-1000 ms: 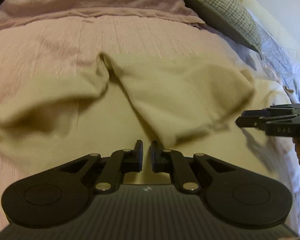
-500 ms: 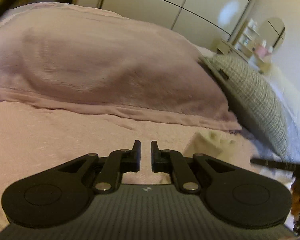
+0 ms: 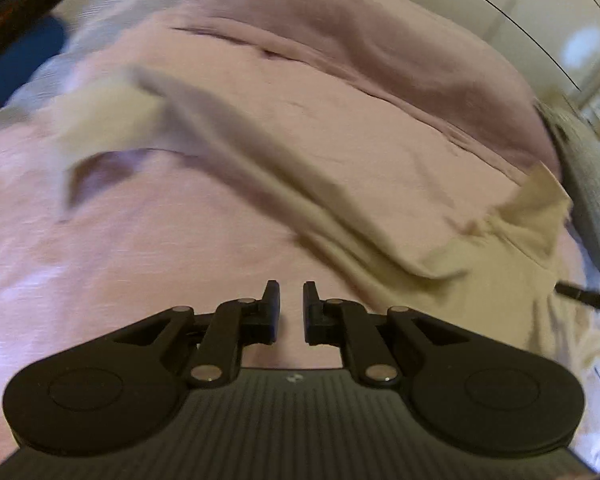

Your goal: Fold clothes

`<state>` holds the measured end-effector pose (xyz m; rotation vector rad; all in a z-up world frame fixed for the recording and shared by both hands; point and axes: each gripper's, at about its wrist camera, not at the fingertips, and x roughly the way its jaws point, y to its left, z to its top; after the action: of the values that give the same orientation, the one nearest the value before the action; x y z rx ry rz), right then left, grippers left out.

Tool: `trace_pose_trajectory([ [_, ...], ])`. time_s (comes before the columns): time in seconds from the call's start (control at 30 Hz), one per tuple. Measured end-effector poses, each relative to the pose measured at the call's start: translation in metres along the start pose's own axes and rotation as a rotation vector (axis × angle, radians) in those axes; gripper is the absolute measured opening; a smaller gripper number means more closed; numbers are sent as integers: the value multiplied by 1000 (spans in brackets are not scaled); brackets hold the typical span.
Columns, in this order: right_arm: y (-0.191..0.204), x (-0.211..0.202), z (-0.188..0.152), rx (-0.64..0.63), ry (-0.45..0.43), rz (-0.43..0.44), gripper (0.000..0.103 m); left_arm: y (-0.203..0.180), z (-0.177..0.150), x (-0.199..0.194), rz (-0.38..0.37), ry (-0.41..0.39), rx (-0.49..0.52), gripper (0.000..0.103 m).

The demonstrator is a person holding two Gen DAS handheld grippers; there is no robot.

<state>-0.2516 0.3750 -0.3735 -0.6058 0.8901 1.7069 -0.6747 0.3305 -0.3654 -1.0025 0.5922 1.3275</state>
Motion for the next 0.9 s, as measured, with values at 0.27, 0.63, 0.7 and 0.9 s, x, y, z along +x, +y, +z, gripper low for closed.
trace_pose_trajectory([
  [0.27,12,30,12,103,17,-150,37,45,23,8,215,-54,25,32],
  [0.63,28,-22,-84,335,192,-139,37,79,47,30,451,-107,211,16],
  [0.7,33,-27,-92,349,203,-149,37,78,54,29,443,-126,270,4],
  [0.9,49,-36,-97,367,232,-168,37,94,76,-56,546,-285,353,4],
])
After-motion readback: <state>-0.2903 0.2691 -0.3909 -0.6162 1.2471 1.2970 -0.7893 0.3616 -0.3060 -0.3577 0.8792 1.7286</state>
